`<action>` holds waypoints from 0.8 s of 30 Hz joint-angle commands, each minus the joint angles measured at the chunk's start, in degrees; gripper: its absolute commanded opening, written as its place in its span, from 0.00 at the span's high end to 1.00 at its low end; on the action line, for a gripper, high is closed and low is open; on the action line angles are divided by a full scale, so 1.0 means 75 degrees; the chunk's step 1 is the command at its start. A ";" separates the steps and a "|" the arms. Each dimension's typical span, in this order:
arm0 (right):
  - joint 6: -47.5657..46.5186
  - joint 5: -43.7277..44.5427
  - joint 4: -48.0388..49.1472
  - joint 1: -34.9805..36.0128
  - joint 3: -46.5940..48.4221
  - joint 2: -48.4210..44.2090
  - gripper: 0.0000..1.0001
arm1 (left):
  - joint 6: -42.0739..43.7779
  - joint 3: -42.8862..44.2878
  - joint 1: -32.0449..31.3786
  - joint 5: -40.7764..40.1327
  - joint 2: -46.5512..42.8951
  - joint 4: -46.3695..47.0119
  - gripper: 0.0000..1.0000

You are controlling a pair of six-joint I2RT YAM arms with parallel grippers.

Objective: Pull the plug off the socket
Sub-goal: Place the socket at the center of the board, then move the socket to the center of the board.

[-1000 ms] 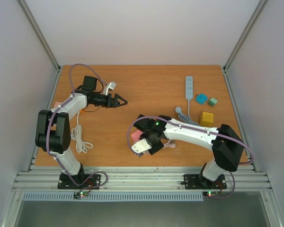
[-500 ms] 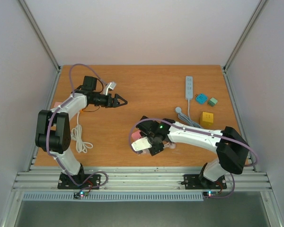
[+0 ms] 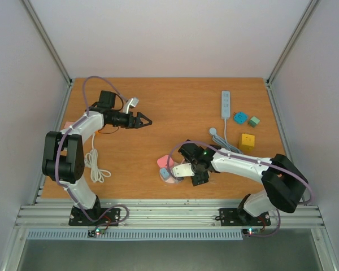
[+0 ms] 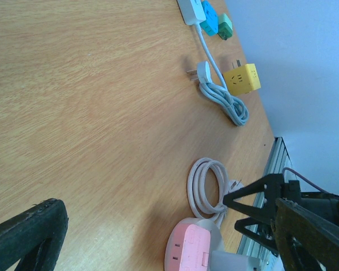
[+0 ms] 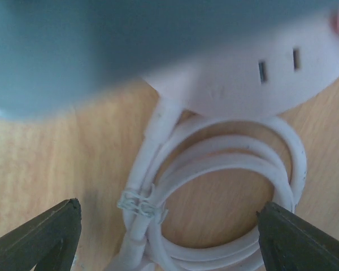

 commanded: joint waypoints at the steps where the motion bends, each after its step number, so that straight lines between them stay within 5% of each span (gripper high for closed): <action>1: 0.0260 0.0272 0.0694 -0.0428 -0.0108 0.0341 0.14 | 0.0012 -0.0064 -0.0023 -0.0005 -0.0218 0.0267 0.00; 10: 0.0093 0.0483 0.1538 -0.1155 0.0659 0.1473 0.14 | -0.0012 -0.0071 -0.0021 0.0018 -0.0254 0.0299 0.01; 24: 0.0416 0.0110 0.1771 -0.1493 0.4133 0.4147 0.14 | -0.0008 -0.0080 -0.0021 0.0077 -0.0368 0.0332 0.01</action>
